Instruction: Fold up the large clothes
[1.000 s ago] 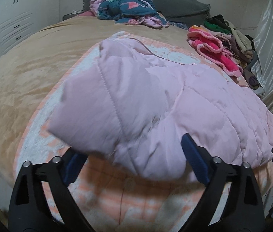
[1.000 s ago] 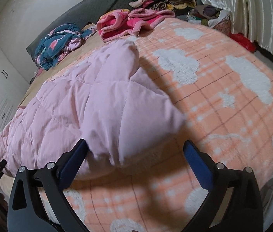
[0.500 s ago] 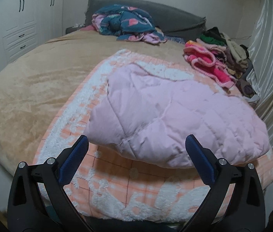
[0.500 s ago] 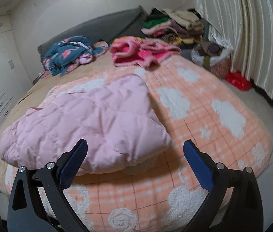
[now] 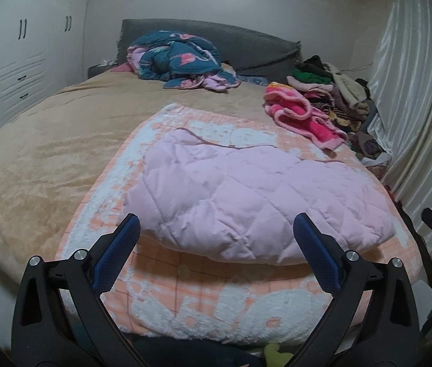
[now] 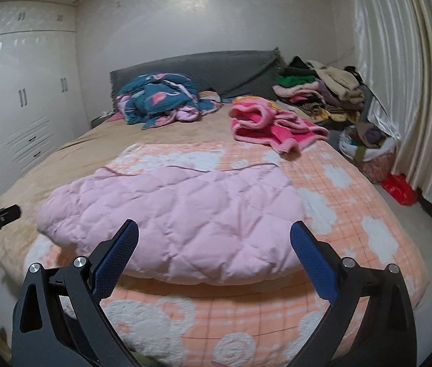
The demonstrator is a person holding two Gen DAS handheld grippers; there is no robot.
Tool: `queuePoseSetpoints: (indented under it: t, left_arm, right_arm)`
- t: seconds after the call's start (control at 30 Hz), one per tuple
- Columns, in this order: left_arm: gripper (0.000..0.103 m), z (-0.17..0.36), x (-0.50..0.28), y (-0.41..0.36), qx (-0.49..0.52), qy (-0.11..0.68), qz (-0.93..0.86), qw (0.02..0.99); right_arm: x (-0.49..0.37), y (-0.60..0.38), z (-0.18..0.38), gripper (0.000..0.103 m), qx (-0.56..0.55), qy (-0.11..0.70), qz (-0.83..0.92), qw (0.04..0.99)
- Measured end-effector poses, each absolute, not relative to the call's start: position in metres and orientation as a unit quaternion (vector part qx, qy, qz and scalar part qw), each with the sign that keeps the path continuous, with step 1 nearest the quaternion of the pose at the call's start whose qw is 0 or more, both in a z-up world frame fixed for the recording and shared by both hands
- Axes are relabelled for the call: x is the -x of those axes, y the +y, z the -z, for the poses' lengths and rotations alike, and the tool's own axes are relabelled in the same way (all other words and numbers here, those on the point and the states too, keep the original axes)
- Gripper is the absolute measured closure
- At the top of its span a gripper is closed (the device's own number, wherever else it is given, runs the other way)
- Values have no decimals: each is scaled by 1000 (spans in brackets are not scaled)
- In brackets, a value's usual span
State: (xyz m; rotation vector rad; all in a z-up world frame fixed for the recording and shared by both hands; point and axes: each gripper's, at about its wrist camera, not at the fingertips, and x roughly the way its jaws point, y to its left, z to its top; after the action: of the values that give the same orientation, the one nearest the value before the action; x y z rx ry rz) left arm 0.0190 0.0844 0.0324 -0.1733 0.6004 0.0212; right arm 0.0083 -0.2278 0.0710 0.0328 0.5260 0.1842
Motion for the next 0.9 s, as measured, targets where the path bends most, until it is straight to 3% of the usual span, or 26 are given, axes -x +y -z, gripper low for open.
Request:
queuePoseSetpoints:
  t: [0.9]
  left_arm:
    - [9,-3,-6,36,50,340,28,939]
  right_arm:
    - [15,-177,-36,4,-4,323,-148,935]
